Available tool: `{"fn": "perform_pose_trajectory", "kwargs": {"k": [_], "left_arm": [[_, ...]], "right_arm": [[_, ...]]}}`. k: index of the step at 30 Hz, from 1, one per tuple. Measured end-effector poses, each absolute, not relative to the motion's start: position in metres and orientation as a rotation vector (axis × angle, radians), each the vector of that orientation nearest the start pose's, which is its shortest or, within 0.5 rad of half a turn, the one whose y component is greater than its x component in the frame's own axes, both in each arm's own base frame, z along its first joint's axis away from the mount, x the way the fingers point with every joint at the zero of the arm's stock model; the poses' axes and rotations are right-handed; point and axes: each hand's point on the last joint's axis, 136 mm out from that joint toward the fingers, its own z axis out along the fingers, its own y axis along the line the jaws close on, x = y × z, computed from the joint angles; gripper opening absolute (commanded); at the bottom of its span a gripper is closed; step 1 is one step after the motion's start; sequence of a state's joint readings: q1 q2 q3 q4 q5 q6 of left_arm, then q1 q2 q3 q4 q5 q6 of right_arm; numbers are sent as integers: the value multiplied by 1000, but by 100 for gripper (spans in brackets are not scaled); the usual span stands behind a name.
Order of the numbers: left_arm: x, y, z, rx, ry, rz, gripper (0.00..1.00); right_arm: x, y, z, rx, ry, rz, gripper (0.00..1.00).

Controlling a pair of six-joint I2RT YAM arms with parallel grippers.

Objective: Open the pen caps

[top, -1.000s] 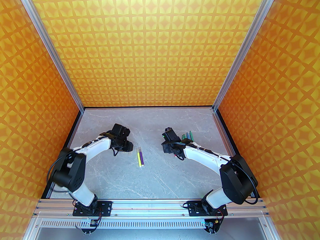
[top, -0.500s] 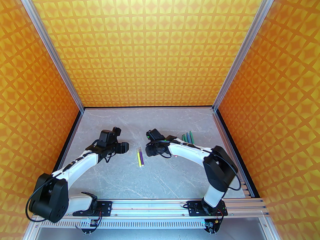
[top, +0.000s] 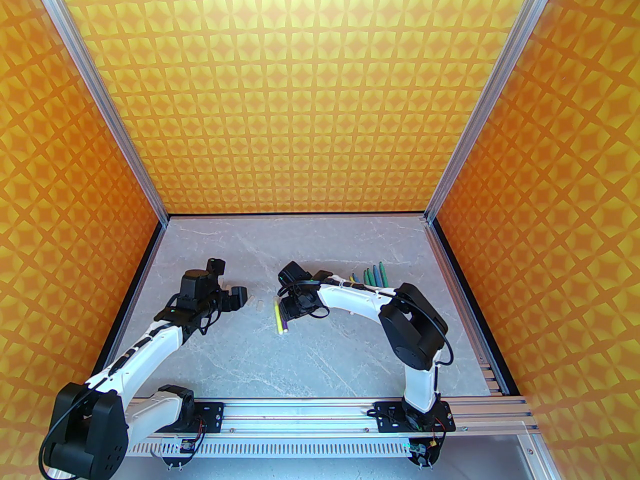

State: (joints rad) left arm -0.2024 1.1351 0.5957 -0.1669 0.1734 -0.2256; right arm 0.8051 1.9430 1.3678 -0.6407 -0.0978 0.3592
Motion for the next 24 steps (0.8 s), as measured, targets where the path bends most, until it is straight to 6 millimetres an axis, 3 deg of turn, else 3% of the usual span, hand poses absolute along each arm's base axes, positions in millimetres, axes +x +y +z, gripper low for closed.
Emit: {"fn": "perform_pose_trajectory", "kwargs": {"k": [8, 12, 24], "left_arm": [[318, -95, 115, 68, 2297, -419, 89], [317, -95, 124, 72, 2262, -422, 91], [317, -95, 127, 72, 2253, -423, 91]], "right_arm": [[290, 342, 43, -688, 2828, 421, 45], [288, 346, 38, -691, 2851, 421, 42], [286, 344, 24, -666, 2924, 370, 36]]}}
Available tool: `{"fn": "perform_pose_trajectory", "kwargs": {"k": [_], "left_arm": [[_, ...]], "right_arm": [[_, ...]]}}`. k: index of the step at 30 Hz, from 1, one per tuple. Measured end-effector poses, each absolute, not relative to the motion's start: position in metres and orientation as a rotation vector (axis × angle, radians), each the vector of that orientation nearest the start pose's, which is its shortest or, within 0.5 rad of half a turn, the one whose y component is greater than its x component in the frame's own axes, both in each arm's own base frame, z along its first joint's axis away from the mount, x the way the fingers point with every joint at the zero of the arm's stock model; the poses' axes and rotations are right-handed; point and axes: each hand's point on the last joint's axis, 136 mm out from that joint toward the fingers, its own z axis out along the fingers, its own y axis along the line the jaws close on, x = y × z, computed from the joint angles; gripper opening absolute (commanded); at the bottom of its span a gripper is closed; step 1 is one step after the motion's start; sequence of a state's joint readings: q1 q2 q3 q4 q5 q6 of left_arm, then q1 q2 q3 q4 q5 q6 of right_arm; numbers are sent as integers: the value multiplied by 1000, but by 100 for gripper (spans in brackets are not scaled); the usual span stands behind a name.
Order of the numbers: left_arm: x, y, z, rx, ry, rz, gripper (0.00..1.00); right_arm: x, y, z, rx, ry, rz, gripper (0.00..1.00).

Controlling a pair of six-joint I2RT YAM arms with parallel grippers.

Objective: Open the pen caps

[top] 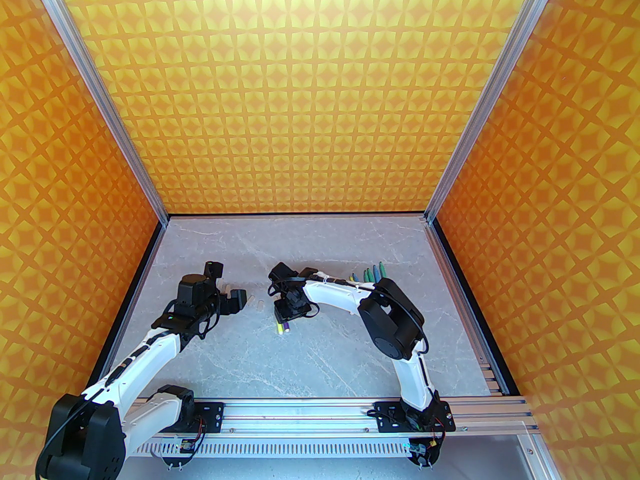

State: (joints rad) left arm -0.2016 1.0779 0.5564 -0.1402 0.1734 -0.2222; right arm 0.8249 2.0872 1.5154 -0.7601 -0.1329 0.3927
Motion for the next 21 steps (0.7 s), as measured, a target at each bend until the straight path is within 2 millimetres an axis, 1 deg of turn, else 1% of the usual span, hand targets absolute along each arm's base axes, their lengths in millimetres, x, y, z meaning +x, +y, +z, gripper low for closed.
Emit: {"fn": "perform_pose_trajectory", "kwargs": {"k": [9, 17, 21], "left_arm": [[317, -95, 128, 73, 2248, -423, 91], [317, -95, 130, 73, 2242, -424, 91], [316, -95, 130, 74, 2242, -424, 91]], "right_arm": [[295, 339, 18, -660, 2956, 251, 30], [297, 336, 16, -670, 2994, 159, 23], [297, 336, 16, -672, 3003, 143, 21]]}}
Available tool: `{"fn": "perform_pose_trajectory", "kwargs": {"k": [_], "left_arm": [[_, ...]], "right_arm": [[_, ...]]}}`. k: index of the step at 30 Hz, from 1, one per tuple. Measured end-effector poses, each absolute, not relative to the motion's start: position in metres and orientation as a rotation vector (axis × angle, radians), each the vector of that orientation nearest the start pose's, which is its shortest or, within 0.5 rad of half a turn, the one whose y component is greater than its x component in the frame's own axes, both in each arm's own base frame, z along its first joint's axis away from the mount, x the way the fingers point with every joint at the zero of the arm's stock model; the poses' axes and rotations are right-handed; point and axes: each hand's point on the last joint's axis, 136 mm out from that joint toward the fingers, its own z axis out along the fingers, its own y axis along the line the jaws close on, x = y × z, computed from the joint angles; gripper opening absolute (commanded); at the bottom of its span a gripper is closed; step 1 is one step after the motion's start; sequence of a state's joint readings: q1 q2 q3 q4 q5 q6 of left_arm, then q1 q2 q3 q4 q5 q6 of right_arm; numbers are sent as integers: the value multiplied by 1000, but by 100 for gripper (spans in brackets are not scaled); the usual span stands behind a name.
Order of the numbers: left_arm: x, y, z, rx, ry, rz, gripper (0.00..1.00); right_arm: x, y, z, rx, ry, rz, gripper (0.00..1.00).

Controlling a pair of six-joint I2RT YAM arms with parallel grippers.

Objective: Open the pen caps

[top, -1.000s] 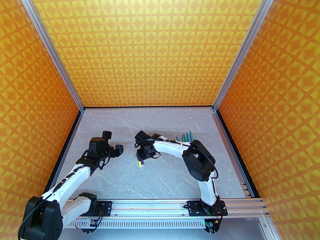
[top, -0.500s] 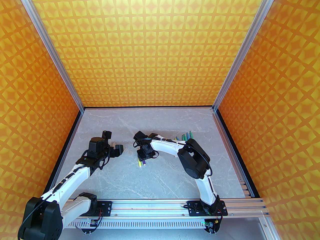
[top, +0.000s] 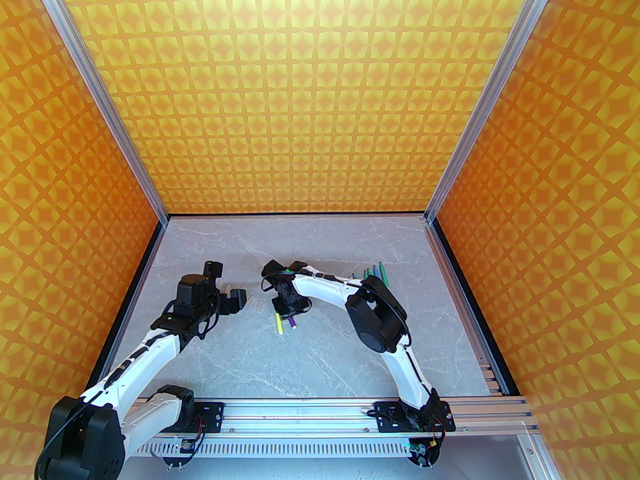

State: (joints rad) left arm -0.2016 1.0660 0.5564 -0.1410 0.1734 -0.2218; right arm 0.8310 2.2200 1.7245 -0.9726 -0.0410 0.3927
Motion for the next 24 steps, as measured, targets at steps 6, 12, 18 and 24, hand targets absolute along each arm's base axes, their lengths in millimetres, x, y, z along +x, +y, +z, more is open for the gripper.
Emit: {"fn": "perform_pose_trajectory", "kwargs": {"k": [6, 12, 18, 24], "left_arm": [[316, -95, 130, 74, 2241, -424, 91], [316, -95, 130, 74, 2241, -425, 90], [316, -97, 128, 80, 2251, -439, 89], [319, -108, 124, 100, 2273, -506, 85]], "right_arm": [[297, 336, 16, -670, 3006, 133, 13], [298, 335, 17, -667, 2970, 143, 5], [294, 326, 22, -641, 2872, 217, 0], [297, 318, 57, -579, 2722, 366, 0]]}}
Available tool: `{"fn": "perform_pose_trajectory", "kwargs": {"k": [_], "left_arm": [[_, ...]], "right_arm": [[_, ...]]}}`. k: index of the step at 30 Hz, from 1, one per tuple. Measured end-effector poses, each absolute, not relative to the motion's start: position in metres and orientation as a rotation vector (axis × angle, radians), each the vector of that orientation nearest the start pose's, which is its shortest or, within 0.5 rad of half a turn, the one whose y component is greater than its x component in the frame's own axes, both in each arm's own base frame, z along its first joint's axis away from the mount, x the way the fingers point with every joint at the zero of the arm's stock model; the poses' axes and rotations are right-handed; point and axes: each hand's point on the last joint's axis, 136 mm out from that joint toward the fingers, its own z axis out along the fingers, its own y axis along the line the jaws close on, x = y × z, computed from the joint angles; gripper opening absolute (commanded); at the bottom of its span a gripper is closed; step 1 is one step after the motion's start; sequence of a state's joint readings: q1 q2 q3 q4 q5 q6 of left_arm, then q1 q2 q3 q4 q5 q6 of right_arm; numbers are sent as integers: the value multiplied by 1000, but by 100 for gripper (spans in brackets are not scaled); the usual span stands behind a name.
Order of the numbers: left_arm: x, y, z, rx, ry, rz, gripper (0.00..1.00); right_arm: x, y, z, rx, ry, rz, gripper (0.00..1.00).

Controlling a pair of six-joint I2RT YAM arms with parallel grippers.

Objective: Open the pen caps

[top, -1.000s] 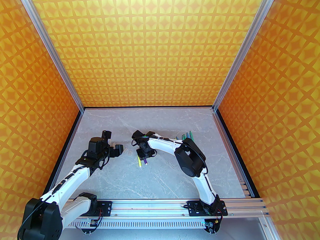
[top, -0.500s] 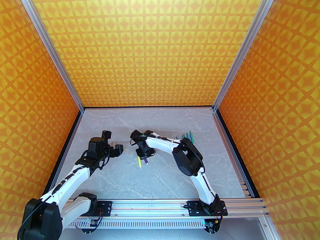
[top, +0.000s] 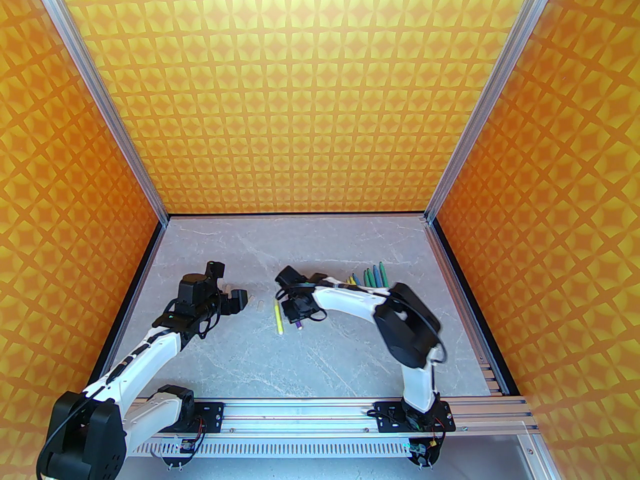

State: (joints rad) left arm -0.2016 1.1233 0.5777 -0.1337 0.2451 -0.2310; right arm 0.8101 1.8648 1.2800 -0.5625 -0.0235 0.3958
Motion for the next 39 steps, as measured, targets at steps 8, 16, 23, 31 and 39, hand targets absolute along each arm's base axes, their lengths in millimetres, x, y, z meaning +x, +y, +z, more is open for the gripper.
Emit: {"fn": "perform_pose_trajectory", "kwargs": {"k": [8, 16, 23, 31, 39], "left_arm": [[326, -140, 129, 187, 2268, -726, 79], [336, -185, 145, 294, 2202, -1000, 68], [338, -223, 157, 397, 2157, -1154, 63], [330, -244, 162, 447, 2131, -1269, 62], [327, -251, 168, 461, 2111, -1318, 50]], "right_arm": [[300, 317, 91, -543, 2538, 594, 0], [284, 318, 112, -614, 2404, 720, 0], [279, 319, 134, -643, 2299, 780, 0], [279, 321, 136, -668, 2283, 789, 0], [277, 323, 136, -678, 2284, 804, 0]]}}
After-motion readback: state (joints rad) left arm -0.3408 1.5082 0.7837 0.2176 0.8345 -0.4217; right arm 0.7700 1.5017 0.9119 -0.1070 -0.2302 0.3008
